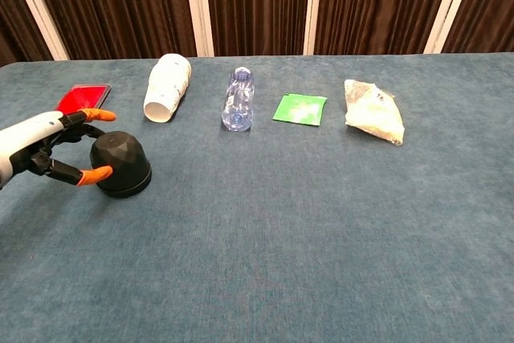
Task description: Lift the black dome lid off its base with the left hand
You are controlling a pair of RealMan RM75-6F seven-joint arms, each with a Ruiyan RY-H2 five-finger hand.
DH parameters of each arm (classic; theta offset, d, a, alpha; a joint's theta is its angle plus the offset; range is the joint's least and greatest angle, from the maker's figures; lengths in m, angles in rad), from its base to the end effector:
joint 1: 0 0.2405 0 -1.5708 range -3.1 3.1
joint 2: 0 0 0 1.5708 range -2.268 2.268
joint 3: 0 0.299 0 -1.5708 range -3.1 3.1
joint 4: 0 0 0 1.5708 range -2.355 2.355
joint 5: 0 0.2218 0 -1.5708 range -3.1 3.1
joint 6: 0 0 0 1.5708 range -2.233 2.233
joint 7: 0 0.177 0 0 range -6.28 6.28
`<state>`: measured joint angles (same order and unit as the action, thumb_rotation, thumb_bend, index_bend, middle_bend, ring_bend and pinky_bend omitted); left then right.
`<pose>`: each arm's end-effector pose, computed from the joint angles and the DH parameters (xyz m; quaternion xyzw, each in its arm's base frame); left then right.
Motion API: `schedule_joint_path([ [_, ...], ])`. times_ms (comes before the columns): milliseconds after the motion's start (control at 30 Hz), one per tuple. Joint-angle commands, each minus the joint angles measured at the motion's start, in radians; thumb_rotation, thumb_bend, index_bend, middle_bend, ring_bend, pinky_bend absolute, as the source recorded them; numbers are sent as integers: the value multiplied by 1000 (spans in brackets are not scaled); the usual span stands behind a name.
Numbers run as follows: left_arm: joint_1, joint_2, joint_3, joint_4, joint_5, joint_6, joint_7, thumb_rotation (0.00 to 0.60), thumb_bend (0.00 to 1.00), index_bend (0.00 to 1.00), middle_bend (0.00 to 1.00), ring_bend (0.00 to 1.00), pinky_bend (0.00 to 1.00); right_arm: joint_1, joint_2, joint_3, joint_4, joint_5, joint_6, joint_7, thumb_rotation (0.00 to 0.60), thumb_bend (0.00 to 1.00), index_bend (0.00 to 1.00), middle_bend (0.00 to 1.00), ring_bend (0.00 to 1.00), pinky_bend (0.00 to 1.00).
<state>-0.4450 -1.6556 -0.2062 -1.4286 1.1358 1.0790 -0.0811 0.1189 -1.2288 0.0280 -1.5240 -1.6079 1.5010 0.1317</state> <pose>-0.2612 0.3445 -0.0509 -0.5309 -0.5977 -0.4495 0.3985 -0.3384 -0.2247 0.1264 0.6035 -0.4024 0.4561 0.5156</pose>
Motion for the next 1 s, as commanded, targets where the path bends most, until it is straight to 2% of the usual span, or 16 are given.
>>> schedule_joint_path([
  [33,2,2,-1,-4,12,9,-8,600,648,136,401,0,0,-2,4,-2,-3,-3,4,1,600,289,68,24,68,11],
  [300,24,62,3,-91,51,28,-68,600,650,147,398,0,0,3,4,2,-5,-1,-1,2,600,289,68,24,68,11],
  [433,21,59,-4,-108,60,32,-88,600,648,161,395,0,0,3,5,3,-6,0,-1,2,600,289,68,24,67,11],
  [533,6,29,-12,-103,57,25,-91,600,646,174,387,0,0,5,6,5,-8,1,-1,3,600,289,68,24,68,11],
  [767,-68,-107,-36,-30,33,5,3,600,646,182,383,0,0,2,11,8,-5,7,4,14,600,288,68,24,68,11],
  [1000,-97,-174,-49,24,17,0,30,600,645,185,336,0,0,-3,15,7,-5,2,14,19,600,289,68,24,68,11],
])
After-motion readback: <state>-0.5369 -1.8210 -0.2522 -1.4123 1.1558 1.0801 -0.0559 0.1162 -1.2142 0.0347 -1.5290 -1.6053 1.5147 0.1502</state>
